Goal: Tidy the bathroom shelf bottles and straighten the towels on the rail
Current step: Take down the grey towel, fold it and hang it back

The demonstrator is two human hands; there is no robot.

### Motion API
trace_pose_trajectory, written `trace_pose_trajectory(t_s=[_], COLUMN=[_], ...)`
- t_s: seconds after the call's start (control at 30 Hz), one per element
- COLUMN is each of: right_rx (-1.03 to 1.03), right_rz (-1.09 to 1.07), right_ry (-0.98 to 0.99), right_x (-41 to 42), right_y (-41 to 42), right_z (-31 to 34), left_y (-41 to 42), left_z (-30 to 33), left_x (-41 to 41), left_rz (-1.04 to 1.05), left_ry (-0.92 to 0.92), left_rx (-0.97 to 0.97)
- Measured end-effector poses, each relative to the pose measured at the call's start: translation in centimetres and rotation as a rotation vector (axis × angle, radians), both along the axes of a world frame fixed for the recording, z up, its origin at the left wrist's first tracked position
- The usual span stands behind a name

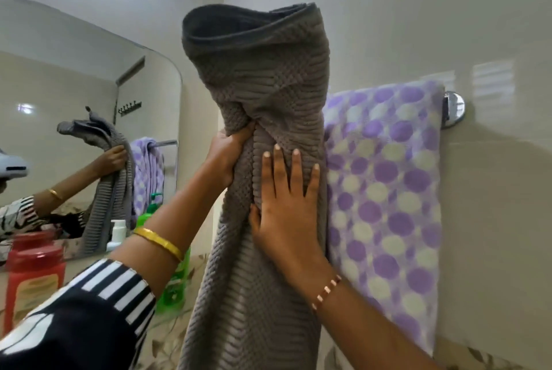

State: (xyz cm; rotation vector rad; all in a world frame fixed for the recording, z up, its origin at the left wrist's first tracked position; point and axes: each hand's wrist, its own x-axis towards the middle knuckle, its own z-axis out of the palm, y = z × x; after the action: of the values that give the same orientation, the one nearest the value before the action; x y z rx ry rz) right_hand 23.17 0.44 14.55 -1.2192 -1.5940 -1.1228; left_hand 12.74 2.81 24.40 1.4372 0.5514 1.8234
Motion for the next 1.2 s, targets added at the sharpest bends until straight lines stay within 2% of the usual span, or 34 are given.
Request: trace_pose_trajectory(t_s=[0.27, 0.47, 0.57, 0.7, 0.8, 0.93, 1.07, 1.2], right_rx=[0.010, 0.037, -0.094, -0.367, -0.407, -0.671, -0.706, -0.763], right_rz=[-0.212, -0.336, -0.372, -0.309, -0.224, -0.215, -0.157, -0.092], right_ry=[-0.073, -0.114, -0.108, 0.084, 0.059, 0.073, 0.005, 0.092], right_x=[-2.1, -1.3, -0.7, -0.3, -0.3, -0.6, -0.8, -0.6], right_y=[4.8, 6.6, 8.4, 10.9, 11.1, 9.9, 10.0, 11.2], right_z=[9.8, 16.9, 19.0, 19.7, 20.1, 22.3, 23.4, 24.6], left_y=[3.3, 4.7, 6.3, 9.1, 10.5, 11.7, 12.2, 12.4], left_z=[8.5, 13.4, 13.7, 12.3, 10.7, 8.8, 8.3, 8.6], left_x=[-2.5, -4.7, -5.5, -5.1, -4.2, -3.4, -2.7, -2.1], left_rz=[0.079, 0.112, 0.237, 0.357, 0.335, 0.459, 0.532, 0.515], left_ry=[0.038, 0.217, 0.376, 0.294, 0.352, 0.437, 0.589, 0.797], left_rx=[0.128, 0.176, 0.172, 0.160, 0.187, 0.331, 0.335, 0.333])
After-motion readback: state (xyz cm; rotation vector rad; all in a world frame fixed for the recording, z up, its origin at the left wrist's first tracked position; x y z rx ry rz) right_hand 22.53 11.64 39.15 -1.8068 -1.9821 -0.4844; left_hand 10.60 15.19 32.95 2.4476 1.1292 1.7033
